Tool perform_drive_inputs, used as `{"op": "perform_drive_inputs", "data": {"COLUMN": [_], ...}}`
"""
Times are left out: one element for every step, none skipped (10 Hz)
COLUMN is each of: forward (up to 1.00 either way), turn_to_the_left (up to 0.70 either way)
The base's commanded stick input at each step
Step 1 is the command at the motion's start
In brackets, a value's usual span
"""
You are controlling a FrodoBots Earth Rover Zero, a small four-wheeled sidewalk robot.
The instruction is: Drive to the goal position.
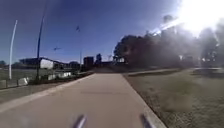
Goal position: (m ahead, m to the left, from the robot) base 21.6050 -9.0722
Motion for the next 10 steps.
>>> {"op": "perform_drive_inputs", "data": {"forward": [1.00, 1.00, 1.00, 1.00, 1.00, 1.00, 1.00, 1.00, 1.00, 1.00], "turn_to_the_left": [0.00, 0.00, 0.00, 0.34, 0.18, 0.01, 0.00, 0.00, 0.00, 0.00]}}
